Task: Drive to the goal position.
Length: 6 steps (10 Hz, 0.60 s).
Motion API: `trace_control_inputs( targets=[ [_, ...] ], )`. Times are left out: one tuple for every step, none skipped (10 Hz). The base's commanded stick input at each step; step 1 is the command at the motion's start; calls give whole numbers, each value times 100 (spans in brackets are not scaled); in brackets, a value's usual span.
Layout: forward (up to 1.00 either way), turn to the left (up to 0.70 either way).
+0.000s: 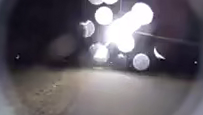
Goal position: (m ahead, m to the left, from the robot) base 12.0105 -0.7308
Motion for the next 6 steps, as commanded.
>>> trace_control_inputs(
  targets=[
    [100,0],
    [100,0],
    [100,3],
    [100,7],
    [100,31],
    [100,40]
  ],
)
